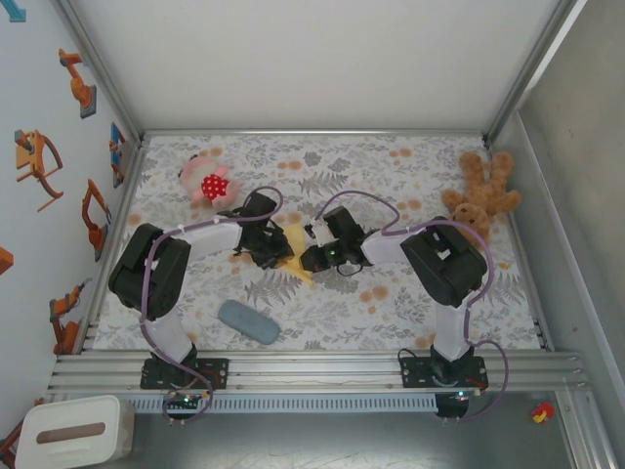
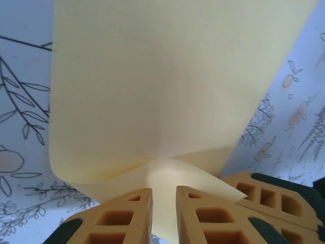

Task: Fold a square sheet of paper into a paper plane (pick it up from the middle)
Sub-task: Third fold the triangle at the center of the table.

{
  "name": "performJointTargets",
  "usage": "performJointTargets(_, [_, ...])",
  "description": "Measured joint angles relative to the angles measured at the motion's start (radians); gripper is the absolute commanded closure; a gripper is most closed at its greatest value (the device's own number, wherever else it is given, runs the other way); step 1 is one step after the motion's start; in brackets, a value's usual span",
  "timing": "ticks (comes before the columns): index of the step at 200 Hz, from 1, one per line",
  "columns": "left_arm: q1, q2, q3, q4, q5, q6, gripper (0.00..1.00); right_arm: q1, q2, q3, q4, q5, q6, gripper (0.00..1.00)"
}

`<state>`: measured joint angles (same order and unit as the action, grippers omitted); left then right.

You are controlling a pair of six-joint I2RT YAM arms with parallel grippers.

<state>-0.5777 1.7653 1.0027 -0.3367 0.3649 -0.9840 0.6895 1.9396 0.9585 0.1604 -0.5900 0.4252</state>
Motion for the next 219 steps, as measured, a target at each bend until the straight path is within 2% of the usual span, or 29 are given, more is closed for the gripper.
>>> performJointTargets(86, [-0.012,-0.003,-0.023,0.032,0.017,0.0,0.81,-0.001,0.006,0.016,-0.026,-0.003,0.006,0.98])
performJointTargets(154, [-0.012,0.025,-0.023,0.034,0.013,0.0,0.86,-0.002,0.009,0.026,-0.044,-0.005,0.007,0.97])
performJointTargets(186, [-0.012,0.026,-0.023,0.03,0.003,0.0,0.87,-0.003,0.009,0.028,-0.047,-0.005,0.018,0.93])
performJointTargets(219, [-0.011,0.028,-0.023,0.027,-0.003,0.0,0.88,-0.003,-0.001,0.031,-0.052,0.0,0.052,0.83])
